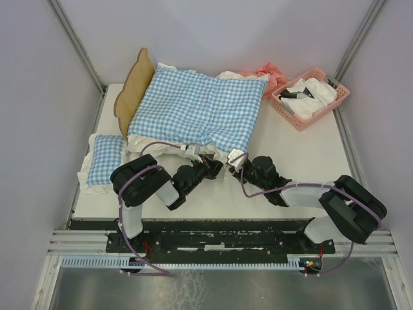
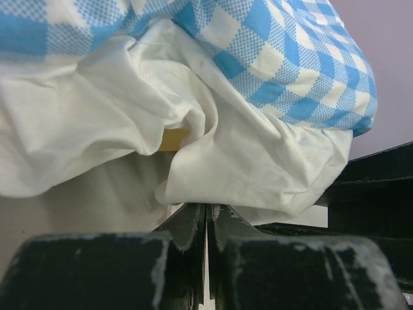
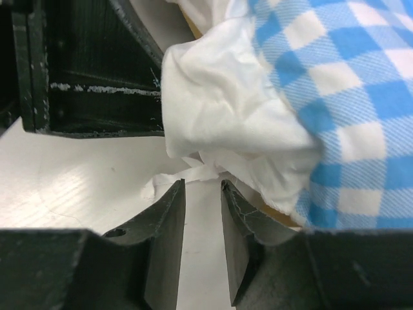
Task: Set up the pet bed
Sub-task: Tie the ropes to the bed frame.
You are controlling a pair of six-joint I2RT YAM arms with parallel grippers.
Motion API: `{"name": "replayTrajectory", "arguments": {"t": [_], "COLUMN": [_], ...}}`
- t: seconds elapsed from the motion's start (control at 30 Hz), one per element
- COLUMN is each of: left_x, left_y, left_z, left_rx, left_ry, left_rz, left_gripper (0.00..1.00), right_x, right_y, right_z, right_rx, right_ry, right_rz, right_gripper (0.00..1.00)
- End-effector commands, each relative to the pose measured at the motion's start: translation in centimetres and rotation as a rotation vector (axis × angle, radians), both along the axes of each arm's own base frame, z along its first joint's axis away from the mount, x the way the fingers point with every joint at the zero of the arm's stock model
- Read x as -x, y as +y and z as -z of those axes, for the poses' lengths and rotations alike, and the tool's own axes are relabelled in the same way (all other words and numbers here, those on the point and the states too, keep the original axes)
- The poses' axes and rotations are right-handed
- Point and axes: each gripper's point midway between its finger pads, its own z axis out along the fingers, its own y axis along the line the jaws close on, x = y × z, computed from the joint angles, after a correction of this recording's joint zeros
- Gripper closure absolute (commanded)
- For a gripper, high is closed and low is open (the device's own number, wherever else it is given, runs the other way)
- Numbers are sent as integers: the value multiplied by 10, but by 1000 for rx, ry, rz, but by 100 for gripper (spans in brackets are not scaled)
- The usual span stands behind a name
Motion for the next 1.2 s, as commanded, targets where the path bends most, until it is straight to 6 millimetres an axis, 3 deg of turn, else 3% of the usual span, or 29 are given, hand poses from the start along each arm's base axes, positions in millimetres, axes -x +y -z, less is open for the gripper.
{"name": "replayTrajectory", "arguments": {"t": [0.0,0.13,0.27,0.43,0.63,0.77,1.0,1.07,1.17], "left_x": [-8,-8,-9,-10,-11,-10,-10,-10,-10], "left_y": [5,3,1,5,6,6,8,8,8], "left_z": [-27,-31,-32,-33,-33,-31,-31,-32,-34], "left_rx": [43,56,73,73,76,68,69,78,78], "left_ry": [-74,-74,-67,-64,-62,-62,-67,-65,-71], "left_rz": [-41,-38,-38,-52,-57,-56,-61,-63,-65], "left_gripper": [97,97,97,97,97,97,97,97,97], "right_x": [2,6,4,5,0,-4,-6,-5,-3], "right_y": [5,10,9,19,28,33,27,21,6], "right_z": [-24,-24,-6,2,25,35,50,57,65], "right_rx": [-225,-388,-429,-473,-498,-477,-422,-389,-333], "right_ry": [151,323,445,430,445,427,413,413,391], "right_rz": [145,276,465,559,670,703,758,788,838], "right_gripper": [63,61,64,66,66,62,60,68,93]}}
